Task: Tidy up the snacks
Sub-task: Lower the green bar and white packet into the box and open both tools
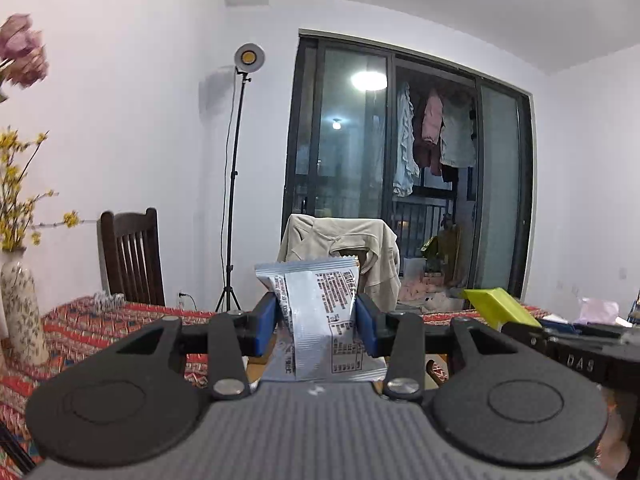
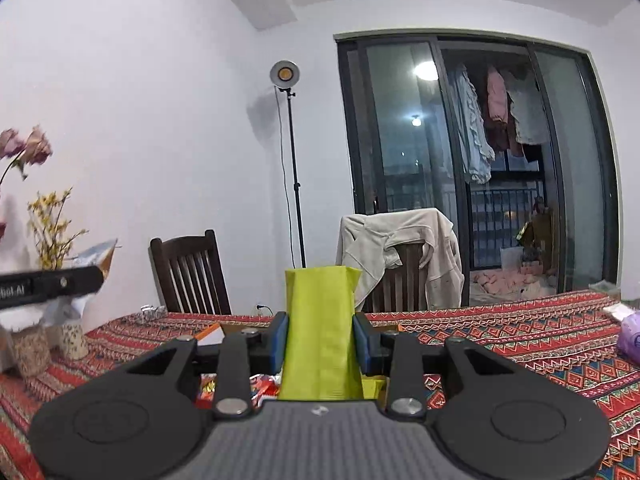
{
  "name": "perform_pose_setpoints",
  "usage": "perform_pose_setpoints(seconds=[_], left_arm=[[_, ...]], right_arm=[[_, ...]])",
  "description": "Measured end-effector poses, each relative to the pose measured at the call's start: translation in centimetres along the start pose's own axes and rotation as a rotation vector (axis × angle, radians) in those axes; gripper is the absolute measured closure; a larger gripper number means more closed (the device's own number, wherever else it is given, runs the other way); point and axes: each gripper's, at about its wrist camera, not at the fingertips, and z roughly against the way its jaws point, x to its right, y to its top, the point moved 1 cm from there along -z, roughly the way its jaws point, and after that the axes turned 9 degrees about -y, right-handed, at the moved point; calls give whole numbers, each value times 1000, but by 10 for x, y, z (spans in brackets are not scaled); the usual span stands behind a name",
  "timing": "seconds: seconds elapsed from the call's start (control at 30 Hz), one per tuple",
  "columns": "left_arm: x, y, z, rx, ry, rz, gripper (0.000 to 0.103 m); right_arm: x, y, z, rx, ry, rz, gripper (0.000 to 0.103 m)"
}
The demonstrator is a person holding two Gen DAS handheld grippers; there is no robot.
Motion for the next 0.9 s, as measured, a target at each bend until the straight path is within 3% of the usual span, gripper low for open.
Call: perform_pose_setpoints(seconds=[0.1, 0.4, 0.63, 0.8, 0.9], left_arm=[[4, 5, -16, -17, 29, -37, 60], [-2, 17, -60, -70, 44, -4, 60], [-13, 23, -93, -58, 82, 16, 60], [-36, 17, -135, -125, 145, 110, 60], [-46, -3, -155, -177, 171, 111, 60]], right_arm=[[3, 7, -13, -32, -4, -19, 70], [5, 20, -60, -112, -39, -25, 70], [-8, 27, -104, -147, -40, -51, 70], [-22, 17, -145, -179, -56, -88, 70], [-24, 4, -157, -187, -63, -88, 70]])
